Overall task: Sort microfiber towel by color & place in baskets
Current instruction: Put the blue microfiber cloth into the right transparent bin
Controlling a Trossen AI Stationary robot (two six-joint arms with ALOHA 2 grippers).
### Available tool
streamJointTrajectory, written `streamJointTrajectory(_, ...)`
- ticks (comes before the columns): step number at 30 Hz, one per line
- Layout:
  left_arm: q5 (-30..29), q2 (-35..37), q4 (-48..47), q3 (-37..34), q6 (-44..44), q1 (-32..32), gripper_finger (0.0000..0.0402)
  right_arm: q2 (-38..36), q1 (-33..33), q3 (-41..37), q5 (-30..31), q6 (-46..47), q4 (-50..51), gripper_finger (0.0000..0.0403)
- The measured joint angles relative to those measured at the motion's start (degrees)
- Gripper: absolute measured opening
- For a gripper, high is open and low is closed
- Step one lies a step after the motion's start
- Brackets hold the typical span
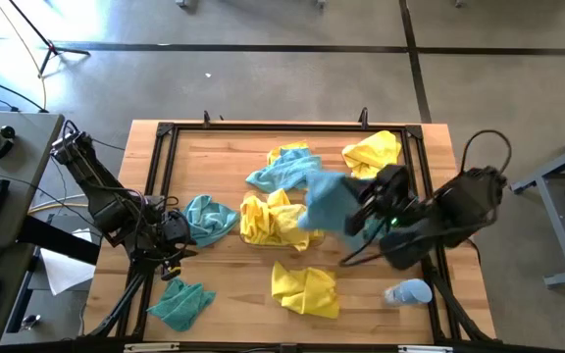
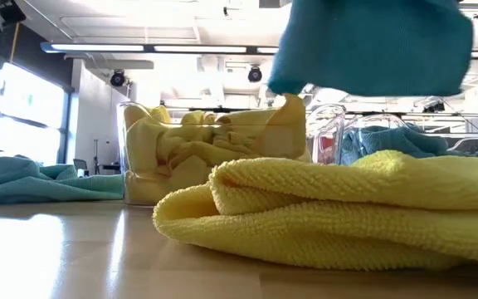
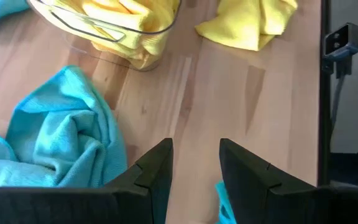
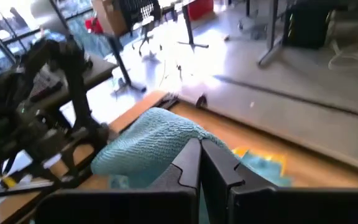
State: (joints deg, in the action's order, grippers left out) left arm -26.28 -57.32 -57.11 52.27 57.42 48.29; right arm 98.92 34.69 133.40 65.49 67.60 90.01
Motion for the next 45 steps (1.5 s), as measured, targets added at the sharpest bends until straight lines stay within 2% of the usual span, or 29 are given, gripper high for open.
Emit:
streamJointTrajectory(6, 0.01, 0.0, -0.3, 0.0, -1.1, -2.63, 0.0122, -6.33, -2.2, -0.02, -0.74, -6.46, 0.01, 0.0)
streamJointTrajectory(12, 0.0, 0.0, -0.62, 0.0, -3.11, -4.5, 0.0122, -11.74, -6.0, -3.01, -10.24, -8.47, -0.04, 0.0)
streamJointTrajectory(15, 0.07, 0.0, -0.63, 0.0, -3.71, -5.26, 0.0122, -15.41, -7.8, -8.88, -17.64, -5.18, -0.06, 0.0)
streamJointTrajectory(20, 0.19, 0.0, -1.01, 0.0, -4.04, -5.97, 0.0122, -24.06, -9.37, -23.24, -29.7, 5.02, 0.03, 0.0)
streamJointTrajectory(28, 0.44, 0.02, -1.77, 0.0, -4.04, -6.01, 0.0122, -39.28, -9.33, -42.94, -40.01, 19.65, 0.01, 0.0)
streamJointTrajectory(35, 0.44, 0.02, -1.76, 0.0, -4.05, -6.01, 0.0122, -48.93, -10.09, -59.12, -59.16, 29.22, 0.01, 0.0)
streamJointTrajectory(42, 0.44, 0.02, -1.76, 0.0, -4.04, -6.03, 0.0122, -54.13, -9.17, -77.22, -89.45, 37.28, 0.04, 0.0)
streamJointTrajectory(45, 0.48, 0.02, -1.77, 0.0, -4.05, -6.5, 0.0122, -54.82, -7.28, -83.64, -97.22, 39.6, 0.03, 0.0)
